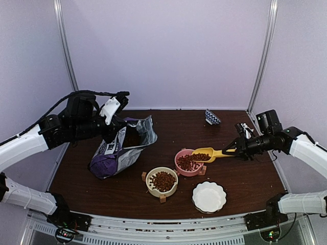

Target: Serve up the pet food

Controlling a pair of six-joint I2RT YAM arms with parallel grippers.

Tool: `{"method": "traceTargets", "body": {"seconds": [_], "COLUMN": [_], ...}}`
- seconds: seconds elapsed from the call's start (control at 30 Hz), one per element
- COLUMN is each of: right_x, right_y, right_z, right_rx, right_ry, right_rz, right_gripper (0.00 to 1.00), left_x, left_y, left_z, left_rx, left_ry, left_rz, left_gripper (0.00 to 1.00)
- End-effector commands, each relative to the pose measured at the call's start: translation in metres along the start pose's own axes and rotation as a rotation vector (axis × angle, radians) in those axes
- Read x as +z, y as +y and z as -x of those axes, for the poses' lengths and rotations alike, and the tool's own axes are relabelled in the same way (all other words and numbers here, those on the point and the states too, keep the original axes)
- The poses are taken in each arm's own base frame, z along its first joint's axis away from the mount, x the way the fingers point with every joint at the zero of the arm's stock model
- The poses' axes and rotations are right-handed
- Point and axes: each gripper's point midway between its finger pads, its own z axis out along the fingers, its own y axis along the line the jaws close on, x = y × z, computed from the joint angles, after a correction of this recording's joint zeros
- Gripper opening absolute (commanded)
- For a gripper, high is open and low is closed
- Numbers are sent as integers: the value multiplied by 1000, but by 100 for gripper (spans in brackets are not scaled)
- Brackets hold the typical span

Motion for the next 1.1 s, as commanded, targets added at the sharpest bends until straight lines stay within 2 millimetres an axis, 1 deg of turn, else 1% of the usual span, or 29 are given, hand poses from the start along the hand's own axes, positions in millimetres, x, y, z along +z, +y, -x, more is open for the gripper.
{"method": "traceTargets", "body": {"seconds": [0.0,0.07,0.27,0.43,0.67,0.83,0.97,1.07], "right_x": [-12,-16,-25,-31,-29,-29,-35,-46], "right_y": [-1,2,2,10,23,31,38,46], "right_z": [1,3,6,13,16,18,25,38], "right_rx": [-61,-75,-126,-170,-246,-336,-412,-433], "right_ry": [17,19,52,61,91,101,66,-21], "right_rz": [-72,-84,-156,-180,-216,-288,-352,-373], "right_gripper": [6,5,5,5,6,5,6,5], "left_x": [4,4,2,1,-2,-2,-2,-3], "left_y": [6,6,7,8,9,9,10,12], "left_z": [5,5,8,8,9,10,10,11], "left_rx": [-7,-7,-8,-8,-13,-12,-15,-21], "left_ry": [-18,-17,-26,-26,-34,-37,-38,-40], "left_rz": [30,30,34,37,39,43,45,54], "left_gripper": [0,0,0,0,0,0,0,0]}}
